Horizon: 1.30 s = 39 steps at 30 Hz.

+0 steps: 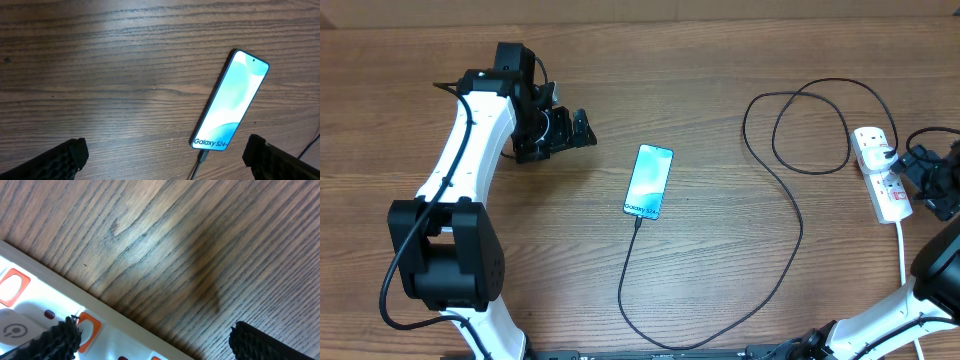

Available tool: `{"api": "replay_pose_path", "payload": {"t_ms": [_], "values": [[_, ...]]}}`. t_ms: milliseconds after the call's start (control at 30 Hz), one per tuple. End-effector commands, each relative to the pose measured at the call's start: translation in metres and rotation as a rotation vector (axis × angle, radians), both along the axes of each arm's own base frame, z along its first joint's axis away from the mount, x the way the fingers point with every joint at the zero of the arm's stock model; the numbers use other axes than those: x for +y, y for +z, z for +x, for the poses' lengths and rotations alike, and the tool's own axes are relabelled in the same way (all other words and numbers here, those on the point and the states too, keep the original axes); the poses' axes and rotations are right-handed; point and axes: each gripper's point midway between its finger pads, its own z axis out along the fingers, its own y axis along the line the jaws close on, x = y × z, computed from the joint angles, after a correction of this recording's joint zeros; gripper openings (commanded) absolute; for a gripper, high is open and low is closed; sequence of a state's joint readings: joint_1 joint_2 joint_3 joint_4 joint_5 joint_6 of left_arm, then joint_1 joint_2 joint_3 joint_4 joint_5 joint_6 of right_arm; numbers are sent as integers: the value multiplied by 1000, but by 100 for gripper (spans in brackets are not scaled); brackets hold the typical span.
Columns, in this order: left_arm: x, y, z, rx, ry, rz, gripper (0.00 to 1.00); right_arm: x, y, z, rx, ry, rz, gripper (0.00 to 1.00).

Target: Plug charger to phone and switch on socket

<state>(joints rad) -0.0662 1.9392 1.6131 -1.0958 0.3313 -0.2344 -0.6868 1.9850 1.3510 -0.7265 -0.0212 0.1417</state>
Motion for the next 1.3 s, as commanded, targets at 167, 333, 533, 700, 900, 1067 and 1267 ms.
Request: {"api": "replay_pose_path", "payload": {"t_ms": [167, 333, 533, 700, 900, 1067, 1267], "values": [[-2, 14, 2, -37, 4, 2, 100, 20, -15, -6, 40, 67, 70, 100], [-2, 14, 2, -37, 4, 2, 100, 21, -15, -6, 41, 67, 71, 100], [-2, 14, 2, -37, 3, 2, 99, 23, -15, -9, 50, 67, 78, 100], [-2, 14, 2, -37, 4, 2, 100, 23, -15, -9, 53, 67, 81, 100], [-2, 14, 2, -37, 4, 2, 100, 23, -15, -9, 53, 66, 81, 100], [-2, 14, 2, -37, 4, 2, 100, 20, -16, -15, 81, 58, 63, 100], [-2, 14, 2, -37, 4, 2, 99, 23, -14, -19, 96, 53, 77, 100]]}}
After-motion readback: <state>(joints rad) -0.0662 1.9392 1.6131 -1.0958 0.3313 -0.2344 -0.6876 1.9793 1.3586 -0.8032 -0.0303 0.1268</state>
